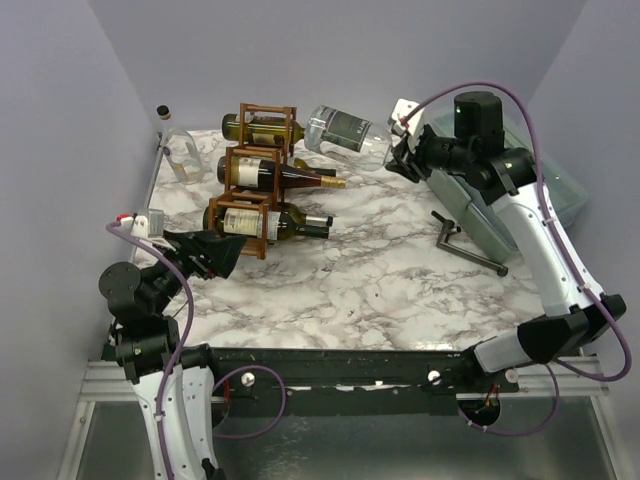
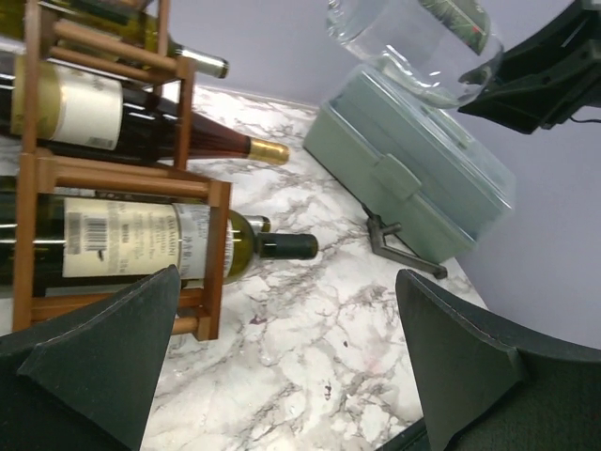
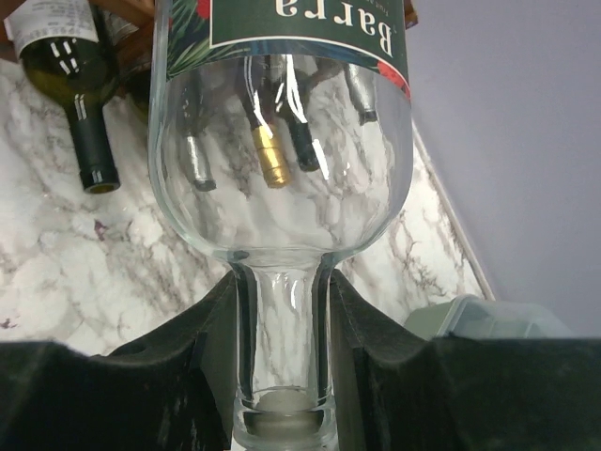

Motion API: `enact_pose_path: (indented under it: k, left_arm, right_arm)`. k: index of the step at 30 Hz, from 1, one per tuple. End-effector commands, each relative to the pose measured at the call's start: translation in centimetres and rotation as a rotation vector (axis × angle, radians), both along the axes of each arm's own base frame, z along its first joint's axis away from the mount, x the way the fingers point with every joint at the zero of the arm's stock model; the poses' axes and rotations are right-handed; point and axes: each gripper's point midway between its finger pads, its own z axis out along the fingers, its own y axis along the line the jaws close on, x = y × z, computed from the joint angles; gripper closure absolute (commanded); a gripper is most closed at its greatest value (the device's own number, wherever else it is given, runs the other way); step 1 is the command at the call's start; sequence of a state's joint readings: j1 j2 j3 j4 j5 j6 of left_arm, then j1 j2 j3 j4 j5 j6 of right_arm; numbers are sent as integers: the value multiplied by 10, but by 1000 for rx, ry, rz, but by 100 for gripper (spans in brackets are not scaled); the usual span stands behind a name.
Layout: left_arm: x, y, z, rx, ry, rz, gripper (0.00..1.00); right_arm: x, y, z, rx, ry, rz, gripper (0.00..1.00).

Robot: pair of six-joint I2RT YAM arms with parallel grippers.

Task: Take the wine bottle off the wine rack
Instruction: Place the wine bottle at the center of the board.

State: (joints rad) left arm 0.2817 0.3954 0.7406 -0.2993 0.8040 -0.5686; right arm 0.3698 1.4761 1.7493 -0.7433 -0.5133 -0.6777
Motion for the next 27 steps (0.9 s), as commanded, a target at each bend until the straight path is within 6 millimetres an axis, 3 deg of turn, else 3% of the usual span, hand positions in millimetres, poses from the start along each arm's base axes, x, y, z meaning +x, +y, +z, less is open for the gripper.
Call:
enact_pose_path:
  k: [1, 16, 27]
  left_arm:
    - [-27, -26, 15, 36, -56, -155, 1]
    - [-45, -74, 7, 99, -47, -362, 1]
    - [-52, -115, -1, 269, -95, -484, 1]
  right_arm:
    - [-34, -5, 48, 94, -114, 48, 100]
    - [-112, -42, -17, 29, 86, 35, 100]
    - [-157, -58, -58, -30, 192, 63, 100]
